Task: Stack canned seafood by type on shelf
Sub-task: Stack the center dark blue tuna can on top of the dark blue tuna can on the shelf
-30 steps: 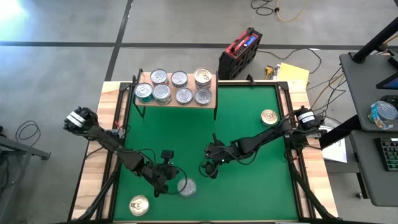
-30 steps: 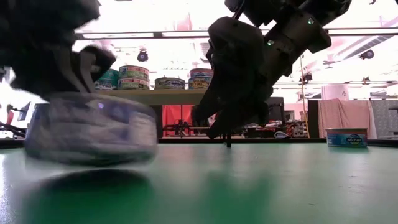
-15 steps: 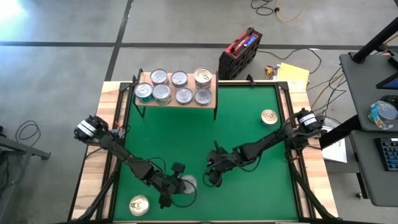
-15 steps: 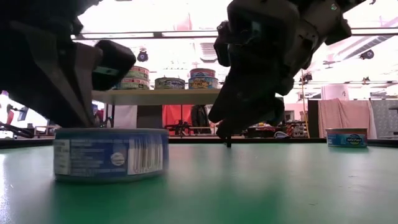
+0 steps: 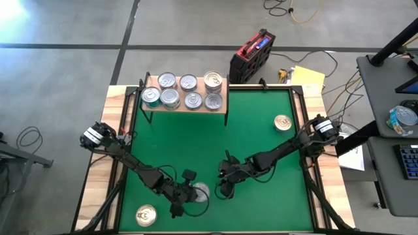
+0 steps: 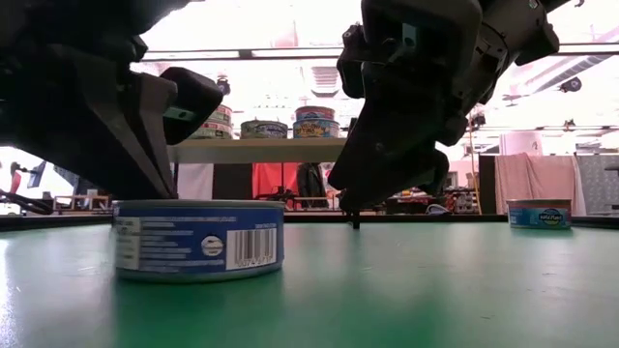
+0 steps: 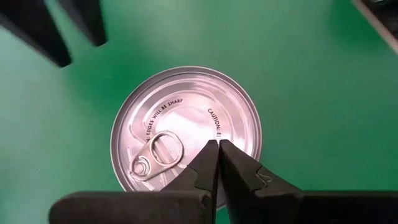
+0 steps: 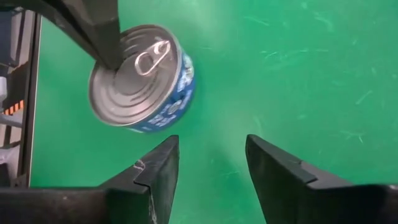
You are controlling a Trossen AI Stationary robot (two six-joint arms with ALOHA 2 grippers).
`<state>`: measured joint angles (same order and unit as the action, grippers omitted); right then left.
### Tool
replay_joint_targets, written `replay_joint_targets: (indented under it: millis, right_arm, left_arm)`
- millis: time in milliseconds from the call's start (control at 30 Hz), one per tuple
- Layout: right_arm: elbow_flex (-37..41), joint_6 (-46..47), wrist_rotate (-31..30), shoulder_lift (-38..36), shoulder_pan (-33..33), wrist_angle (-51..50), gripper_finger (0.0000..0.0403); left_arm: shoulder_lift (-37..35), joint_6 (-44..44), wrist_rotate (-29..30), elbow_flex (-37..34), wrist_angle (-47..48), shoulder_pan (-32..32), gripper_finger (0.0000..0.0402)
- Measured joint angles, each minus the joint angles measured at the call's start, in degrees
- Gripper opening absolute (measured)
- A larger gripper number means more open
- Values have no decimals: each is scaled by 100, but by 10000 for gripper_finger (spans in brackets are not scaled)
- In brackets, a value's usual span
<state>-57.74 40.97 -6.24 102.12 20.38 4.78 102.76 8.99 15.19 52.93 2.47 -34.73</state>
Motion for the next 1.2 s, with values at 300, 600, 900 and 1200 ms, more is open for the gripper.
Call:
replay_joint_targets:
  millis: [300,600,900,1200]
  right_arm:
    - [0,50,-90,-2,-178,21,201]
    - [2,212,128,-1,-684,185,248]
    - [2,292,511,23,-974,674,290]
    - [4,462,487,329,-977,1183,309]
  left_arm:
    - [-309,-79,507,-20,905,124,0]
    - [-461,-332,988,-33,1531,276,0]
    - [-999,-81,939,-71,1930,261,0]
    - [-1091,219,935,-273,1896,138,0]
